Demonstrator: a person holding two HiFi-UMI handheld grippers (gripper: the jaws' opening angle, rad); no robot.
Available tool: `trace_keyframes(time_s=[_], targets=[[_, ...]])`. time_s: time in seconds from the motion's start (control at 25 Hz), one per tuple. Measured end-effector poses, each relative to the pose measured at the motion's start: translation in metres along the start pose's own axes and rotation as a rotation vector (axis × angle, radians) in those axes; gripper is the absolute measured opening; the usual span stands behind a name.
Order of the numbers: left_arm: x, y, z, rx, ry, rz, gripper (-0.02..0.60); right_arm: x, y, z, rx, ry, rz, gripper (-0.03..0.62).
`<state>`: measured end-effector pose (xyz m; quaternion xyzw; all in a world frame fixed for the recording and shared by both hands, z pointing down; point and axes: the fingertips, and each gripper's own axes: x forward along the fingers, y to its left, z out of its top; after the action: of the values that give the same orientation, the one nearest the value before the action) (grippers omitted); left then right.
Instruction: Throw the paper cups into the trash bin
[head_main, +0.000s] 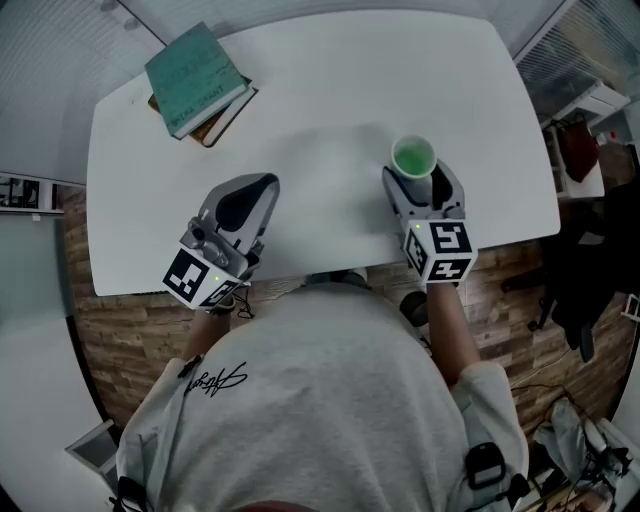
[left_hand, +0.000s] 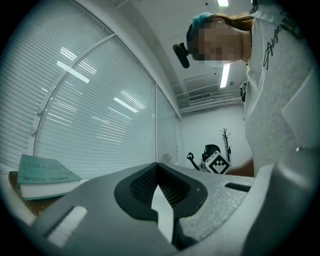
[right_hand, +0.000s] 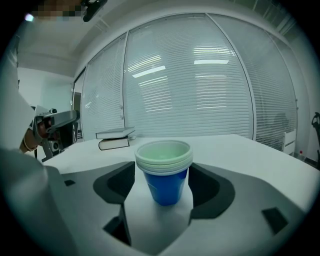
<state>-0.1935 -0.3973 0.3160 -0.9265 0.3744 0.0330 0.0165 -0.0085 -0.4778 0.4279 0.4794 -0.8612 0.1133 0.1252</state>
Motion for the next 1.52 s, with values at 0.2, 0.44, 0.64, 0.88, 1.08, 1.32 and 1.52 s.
trace_keyframes(time_s=[0.2,0.44,0.64,0.88,1.08,1.32,1.52], targets=[[-0.011,0.0,0.004,0.007,0.005,0.019,-0.006,0.003,0.001,-0.002,0.024,0.01,0.012,0.308],[-0.019,0.001,0.005,0.001,-0.003,0.047,-0.006,0.008,0.0,-0.004,0.023,0.03,0.051,0.307],[-0.022,0.003,0.005,0.007,0.004,0.057,-0.006,0.01,0.003,-0.004,0.018,0.041,0.072,0.302],[-0.02,-0.002,0.002,0.003,0.006,0.049,-0.006,0.004,0.004,0.002,0.029,-0.007,0.083,0.298],[-0.017,-0.006,0.001,0.0,0.011,0.037,-0.006,-0.007,0.012,0.023,0.046,-0.11,0.13,0.296],[-0.009,-0.013,-0.002,-0.004,0.015,0.016,-0.006,-0.019,0.015,0.035,0.037,-0.143,0.141,0.295],[0.002,-0.021,-0.003,-0.004,0.013,0.001,-0.006,-0.03,0.011,0.039,0.032,-0.156,0.149,0.295]])
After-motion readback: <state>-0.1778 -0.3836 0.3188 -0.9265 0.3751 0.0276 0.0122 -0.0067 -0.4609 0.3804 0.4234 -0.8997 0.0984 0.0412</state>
